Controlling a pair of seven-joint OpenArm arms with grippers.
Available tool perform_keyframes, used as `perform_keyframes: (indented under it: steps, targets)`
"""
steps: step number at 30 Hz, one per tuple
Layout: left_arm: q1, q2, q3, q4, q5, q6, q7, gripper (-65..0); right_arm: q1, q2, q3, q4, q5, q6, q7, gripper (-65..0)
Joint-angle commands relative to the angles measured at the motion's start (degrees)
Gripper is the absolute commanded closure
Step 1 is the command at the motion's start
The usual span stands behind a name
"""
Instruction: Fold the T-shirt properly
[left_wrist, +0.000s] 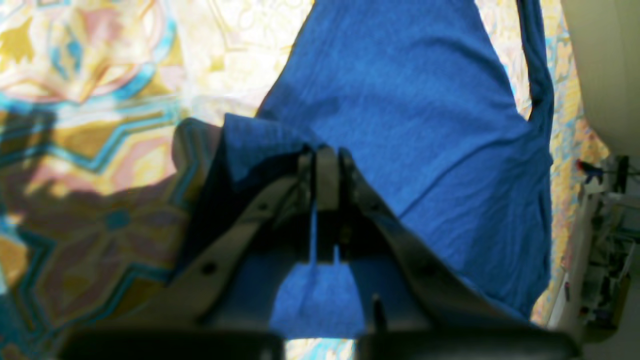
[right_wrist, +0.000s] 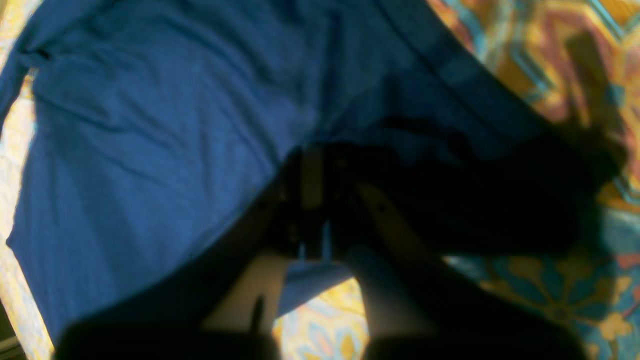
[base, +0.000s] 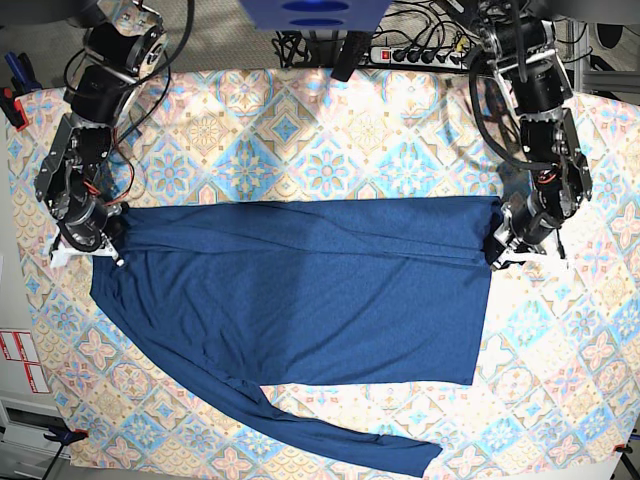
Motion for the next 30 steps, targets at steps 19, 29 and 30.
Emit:
perform_keyframes:
  steps: [19,29,30]
  targets:
    - [15.1,1.0,-0.2,19.8,-1.3,-0.1,4.5,-42.4,-8.0,1.1,0.2,13.2,0.7,0.5,1.1,-21.9]
    - [16.2,3.4,-0.6,16.3,-0.9,-0.1,2.9,-42.4,-10.5,1.1,0.3,15.3,0.7,0.5,1.1,-21.8]
    - [15.5,3.4,-0.6,15.0,-0.9,-0.1,2.5,-42.4,-10.5,1.1,0.3,15.3,0.7,0.5,1.1,-21.8]
